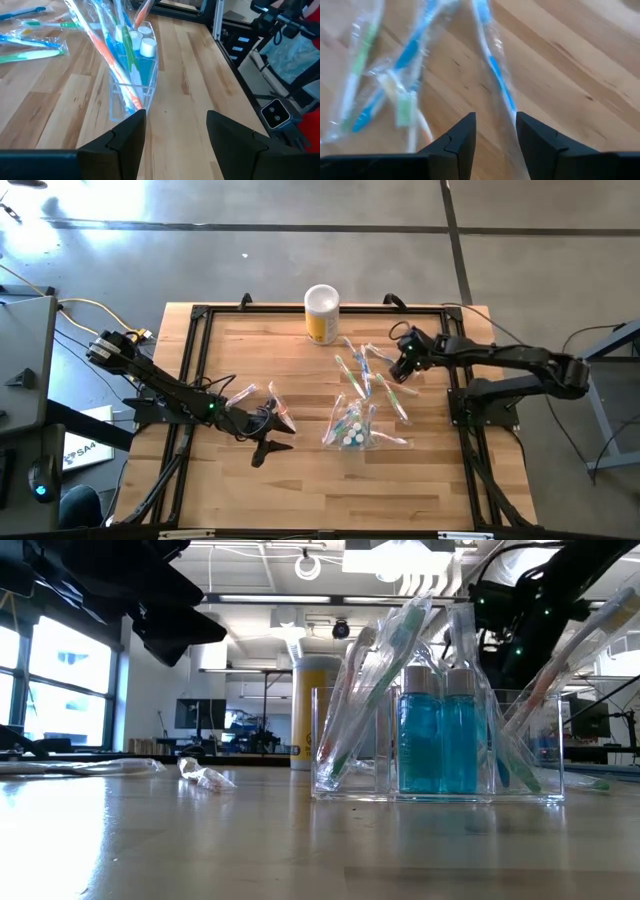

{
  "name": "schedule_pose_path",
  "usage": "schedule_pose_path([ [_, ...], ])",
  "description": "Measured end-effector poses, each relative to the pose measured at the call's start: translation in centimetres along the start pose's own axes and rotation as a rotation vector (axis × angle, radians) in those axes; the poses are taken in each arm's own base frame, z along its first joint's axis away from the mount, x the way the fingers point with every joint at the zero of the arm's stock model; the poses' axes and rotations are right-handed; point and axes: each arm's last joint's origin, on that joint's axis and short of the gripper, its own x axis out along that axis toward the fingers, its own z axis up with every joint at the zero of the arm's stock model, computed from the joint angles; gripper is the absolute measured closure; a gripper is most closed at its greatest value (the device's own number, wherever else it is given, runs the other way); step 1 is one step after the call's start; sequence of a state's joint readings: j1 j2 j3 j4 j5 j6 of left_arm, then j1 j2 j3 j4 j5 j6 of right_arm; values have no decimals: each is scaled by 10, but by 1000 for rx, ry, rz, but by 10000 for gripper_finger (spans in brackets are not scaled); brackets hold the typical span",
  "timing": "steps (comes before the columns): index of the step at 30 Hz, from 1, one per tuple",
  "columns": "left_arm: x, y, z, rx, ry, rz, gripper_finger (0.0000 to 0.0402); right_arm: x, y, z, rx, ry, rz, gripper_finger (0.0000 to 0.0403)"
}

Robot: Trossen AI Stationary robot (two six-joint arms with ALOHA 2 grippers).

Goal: Pick & Place toothbrushing station
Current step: Put the blue toothbrush in the transparent organizer

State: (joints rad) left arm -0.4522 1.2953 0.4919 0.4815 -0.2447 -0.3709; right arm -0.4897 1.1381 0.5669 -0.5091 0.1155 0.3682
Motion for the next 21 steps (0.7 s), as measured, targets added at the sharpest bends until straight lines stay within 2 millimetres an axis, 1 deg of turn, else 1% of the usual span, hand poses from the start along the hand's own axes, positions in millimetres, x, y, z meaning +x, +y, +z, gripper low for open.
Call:
schedule_pose_path([
  [2,0,0,0,5,2,1,199,4,0,-1,-7,-32,19,270],
  [6,0,0,-1,8,6,2,199,11,-3,-5,-16,-98,-38,270],
  [8,0,0,-1,8,7,3,199,14,-3,-6,-10,-123,-31,270],
  [14,0,0,-1,10,12,4,199,22,-6,-17,-14,-123,-18,270],
  [21,0,0,-1,10,13,5,199,33,-10,-34,-9,-106,-11,270],
])
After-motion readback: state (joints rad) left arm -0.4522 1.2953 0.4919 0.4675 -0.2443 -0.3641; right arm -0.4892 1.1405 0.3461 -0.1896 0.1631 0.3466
